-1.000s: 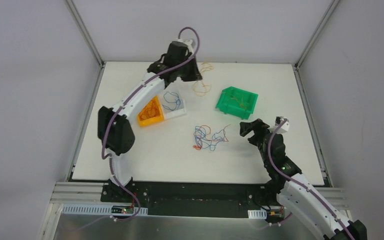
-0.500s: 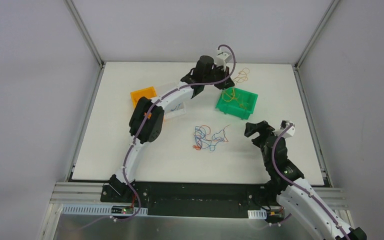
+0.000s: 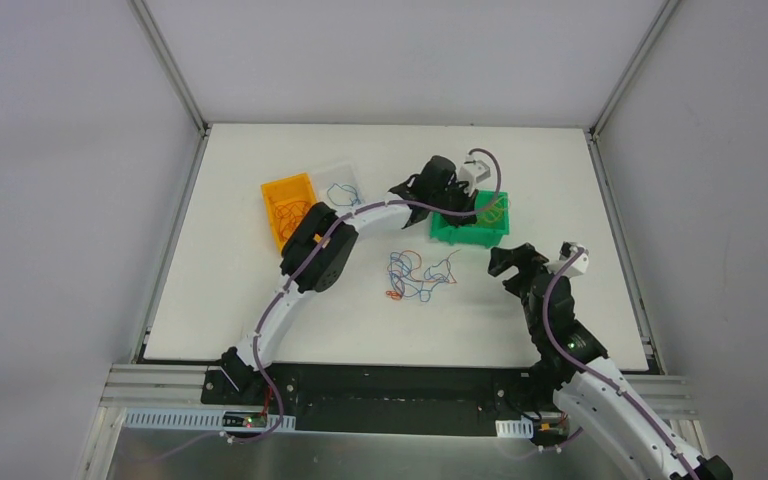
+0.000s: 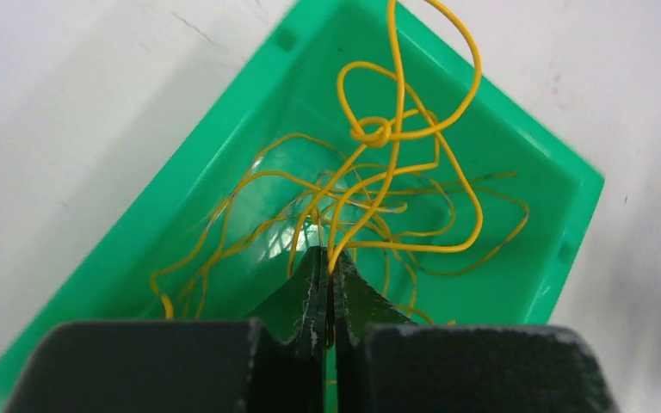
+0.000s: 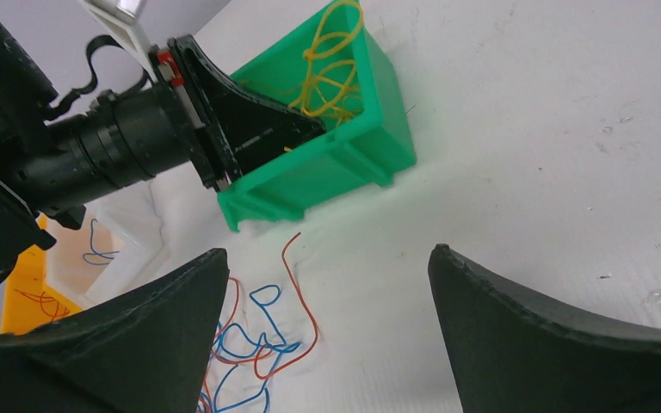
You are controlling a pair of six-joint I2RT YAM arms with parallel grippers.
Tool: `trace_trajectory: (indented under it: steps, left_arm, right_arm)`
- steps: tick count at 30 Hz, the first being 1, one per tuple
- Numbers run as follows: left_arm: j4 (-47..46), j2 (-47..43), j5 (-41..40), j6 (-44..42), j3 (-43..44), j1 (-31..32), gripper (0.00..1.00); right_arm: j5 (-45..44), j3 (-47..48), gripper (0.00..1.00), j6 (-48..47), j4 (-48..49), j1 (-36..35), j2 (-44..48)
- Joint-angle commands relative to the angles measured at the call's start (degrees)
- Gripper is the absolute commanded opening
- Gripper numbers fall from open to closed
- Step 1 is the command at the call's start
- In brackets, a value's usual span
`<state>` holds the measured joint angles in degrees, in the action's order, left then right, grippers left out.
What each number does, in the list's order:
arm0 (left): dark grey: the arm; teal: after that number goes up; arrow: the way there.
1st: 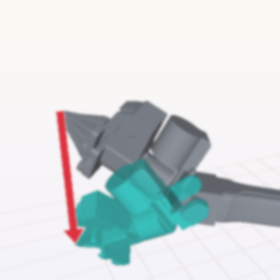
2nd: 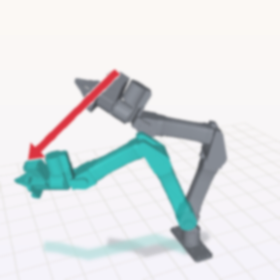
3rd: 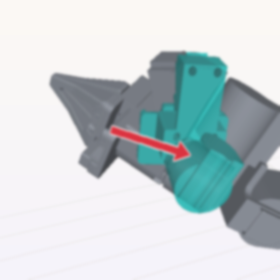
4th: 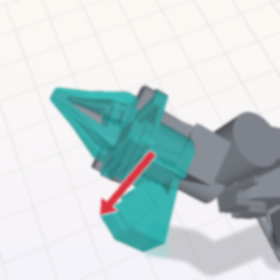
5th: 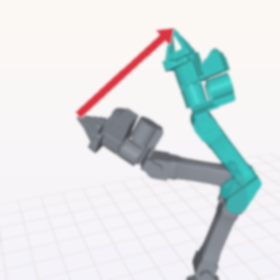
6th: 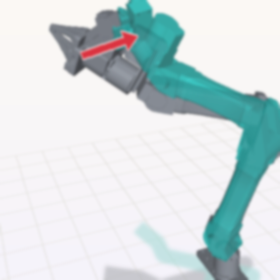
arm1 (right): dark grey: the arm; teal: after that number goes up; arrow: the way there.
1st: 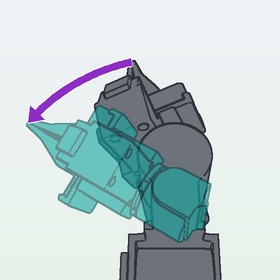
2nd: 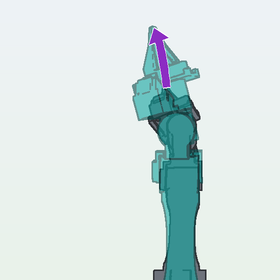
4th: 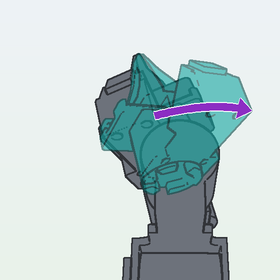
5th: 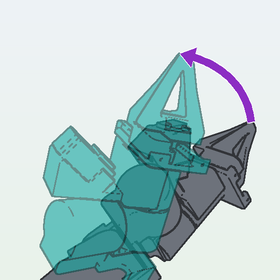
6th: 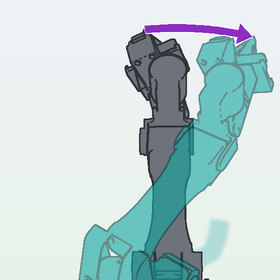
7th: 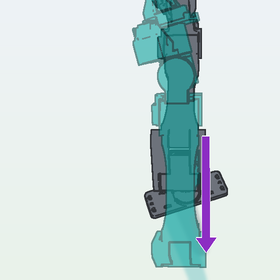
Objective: Untangle the cables
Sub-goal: Place the cable in the bin, then untie the cable.
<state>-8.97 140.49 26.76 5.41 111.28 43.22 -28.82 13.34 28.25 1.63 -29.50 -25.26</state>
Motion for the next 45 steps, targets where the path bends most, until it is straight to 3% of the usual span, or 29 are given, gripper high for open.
trace_trajectory:
  steps: [1,6,9,11,19,23,29,34,36,41,45]
  left_arm:
    - [6.7,-5.8,-0.2,-4.9,-2.8,1.1,0.0]
    - [11.1,-7.0,-3.8,-3.8,-3.2,1.7,0.0]
    - [11.1,-7.9,-5.9,-2.4,-2.3,1.8,0.21]
    - [11.1,-9.4,-7.3,-1.8,-1.9,1.8,0.29]
    - [13.4,-18.6,-8.5,1.0,-3.9,1.8,0.41]
    - [17.3,-23.6,-10.1,3.0,-6.2,1.8,0.43]
    - [19.9,-40.0,-13.9,4.5,-21.5,1.7,0.48]
    - [20.4,-55.0,-16.2,3.5,-38.2,1.7,0.59]
    - [20.4,-59.5,-17.1,3.2,-43.8,1.6,0.66]
    - [17.3,-65.5,-21.5,3.8,-55.1,1.7,0.95]
    - [5.6,-67.3,-21.9,4.7,-63.3,1.7,0.99]
  right_arm:
    - [0.5,-0.2,0.9,-0.7,1.9,0.1,0.9]
    - [1.0,0.2,0.9,-0.7,2.3,0.2,-0.4]
    - [1.0,0.3,0.9,-0.8,2.4,0.2,-0.7]
    - [1.0,0.2,0.9,-0.8,2.4,0.2,-0.6]
    - [0.9,0.2,0.9,-1.1,2.4,0.2,-0.2]
    - [1.2,0.5,0.89,-1.1,2.4,0.1,-1.1]
    - [4.4,2.1,0.9,-1.6,3.3,0.2,-6.3]
    - [11.3,5.8,0.9,-2.9,3.0,0.2,-14.6]
    - [13.1,6.7,0.89,-3.1,3.0,0.2,-17.2]
    - [16.4,8.6,0.87,-3.6,4.0,0.1,-23.5]
    - [17.3,10.4,0.86,-4.0,4.5,-0.6,-29.0]
